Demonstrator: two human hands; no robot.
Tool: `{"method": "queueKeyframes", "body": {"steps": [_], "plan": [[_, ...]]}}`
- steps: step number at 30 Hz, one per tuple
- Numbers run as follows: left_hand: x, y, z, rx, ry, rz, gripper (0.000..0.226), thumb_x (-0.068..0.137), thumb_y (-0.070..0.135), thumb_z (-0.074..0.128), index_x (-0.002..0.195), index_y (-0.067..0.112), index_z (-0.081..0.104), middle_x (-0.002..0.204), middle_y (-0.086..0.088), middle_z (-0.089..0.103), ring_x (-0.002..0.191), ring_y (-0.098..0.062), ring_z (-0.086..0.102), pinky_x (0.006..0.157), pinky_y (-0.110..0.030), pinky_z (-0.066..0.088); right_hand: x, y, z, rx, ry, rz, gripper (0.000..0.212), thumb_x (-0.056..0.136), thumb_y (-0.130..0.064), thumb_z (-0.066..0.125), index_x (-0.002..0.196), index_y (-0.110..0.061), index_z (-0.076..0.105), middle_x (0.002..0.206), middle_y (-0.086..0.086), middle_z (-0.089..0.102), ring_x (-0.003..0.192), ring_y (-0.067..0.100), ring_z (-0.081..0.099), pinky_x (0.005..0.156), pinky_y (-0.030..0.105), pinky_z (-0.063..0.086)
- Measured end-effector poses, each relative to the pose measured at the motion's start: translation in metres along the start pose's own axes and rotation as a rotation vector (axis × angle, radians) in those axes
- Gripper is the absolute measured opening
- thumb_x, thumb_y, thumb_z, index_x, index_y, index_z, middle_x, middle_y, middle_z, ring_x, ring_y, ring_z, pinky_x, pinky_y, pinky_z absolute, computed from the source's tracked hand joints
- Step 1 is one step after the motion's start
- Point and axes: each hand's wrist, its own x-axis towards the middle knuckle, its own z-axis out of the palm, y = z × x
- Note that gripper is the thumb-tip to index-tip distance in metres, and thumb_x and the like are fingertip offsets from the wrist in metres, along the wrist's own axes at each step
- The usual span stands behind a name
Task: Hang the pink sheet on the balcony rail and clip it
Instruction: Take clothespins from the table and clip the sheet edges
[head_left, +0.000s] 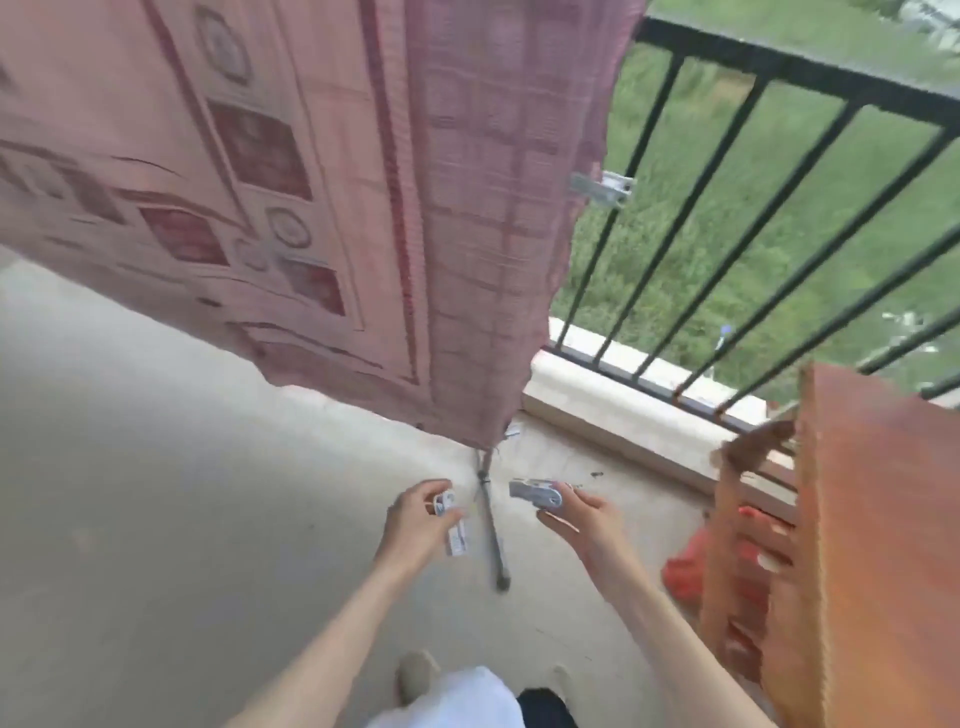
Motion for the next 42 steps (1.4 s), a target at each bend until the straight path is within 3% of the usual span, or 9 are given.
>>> {"method": "queueKeyframes", "body": {"steps": [3,5,11,16,23,29,36,39,42], "plan": [[0.006,-0.024,-0.092,-0.184,0.155,-0.042,0.018,0.062,0.038,0.071,0.080,0.039,0.071,0.084,0.003,0.072,0.089,-0.021,0.066,0.084,-0.045,0.052,0.026,-0.012,0.093,-0.048,-0.156,0.008,0.020,0.095,-0.009,0.046,0.095,0.003,0.063,0.097,0.018,0.067,0.087,0.026,0.065,0.084,0.034,0.054],[0.007,-0.045,-0.142,-0.295,0.284,-0.077,0.018,0.052,0.045,0.066,0.069,0.039,0.069,0.071,0.010,0.069,0.086,-0.022,0.067,0.087,-0.047,0.052,0.044,-0.015,0.153,-0.061,-0.254,0.031,0.018,0.095,-0.005,0.045,0.100,0.004,0.060,0.097,0.018,0.067,0.085,0.026,0.067,0.082,0.034,0.056],[0.002,-0.091,-0.264,-0.534,0.553,-0.181,0.033,0.078,0.008,0.069,0.105,0.020,0.054,0.102,-0.010,0.061,0.087,-0.026,0.061,0.087,-0.044,0.051,0.072,-0.022,0.321,-0.200,-0.548,0.081,0.019,0.088,0.004,0.048,0.098,0.006,0.063,0.091,0.016,0.071,0.081,0.024,0.070,0.085,0.033,0.055],[0.031,-0.131,-0.366,-0.613,0.651,-0.227,0.032,0.080,0.006,0.066,0.104,0.022,0.054,0.103,-0.006,0.061,0.093,-0.024,0.061,0.089,-0.040,0.049,0.098,-0.025,0.455,-0.278,-0.726,0.143,0.018,0.089,-0.005,0.051,0.091,-0.009,0.069,0.094,0.007,0.073,0.089,0.019,0.069,0.087,0.028,0.052],[0.083,-0.142,-0.512,-0.627,0.730,-0.254,0.030,0.081,0.006,0.066,0.104,0.019,0.053,0.106,-0.007,0.060,0.095,-0.022,0.061,0.093,-0.038,0.048,0.149,-0.039,0.635,-0.104,-0.648,0.359,0.014,0.090,-0.005,0.045,0.081,-0.002,0.056,0.082,0.014,0.062,0.083,0.030,0.062,0.081,0.038,0.055],[0.116,-0.163,-0.634,-0.656,0.801,-0.271,0.028,0.082,0.015,0.065,0.106,0.024,0.055,0.107,0.000,0.064,0.098,-0.017,0.063,0.091,-0.035,0.050,0.175,-0.053,0.774,-0.180,-0.779,0.404,0.012,0.089,-0.008,0.049,0.085,-0.003,0.059,0.086,0.014,0.065,0.077,0.026,0.069,0.072,0.035,0.059],[0.183,-0.201,-0.786,-0.635,0.754,-0.240,0.025,0.082,0.012,0.065,0.098,0.027,0.053,0.110,-0.003,0.063,0.099,-0.019,0.063,0.094,-0.040,0.048,0.208,-0.042,0.949,-0.020,-0.752,0.471,0.017,0.092,-0.006,0.042,0.094,0.003,0.056,0.073,0.014,0.055,0.071,0.033,0.062,0.073,0.047,0.058],[0.213,-0.212,-0.861,-0.611,0.740,-0.222,0.024,0.083,0.014,0.065,0.101,0.025,0.053,0.110,-0.004,0.063,0.099,-0.020,0.062,0.095,-0.042,0.048,0.225,-0.041,1.026,-0.007,-0.748,0.492,0.029,0.097,-0.025,0.035,0.097,-0.004,0.055,0.076,0.008,0.053,0.075,0.025,0.059,0.073,0.041,0.054],[0.247,-0.207,-0.938,-0.586,0.758,-0.161,0.025,0.085,0.020,0.064,0.107,0.020,0.054,0.109,-0.003,0.063,0.097,-0.021,0.063,0.094,-0.043,0.049,0.235,-0.045,1.097,-0.091,-0.775,0.451,0.044,0.095,-0.050,0.034,0.091,-0.011,0.053,0.065,0.001,0.047,0.060,0.016,0.047,0.064,0.027,0.041]]}}
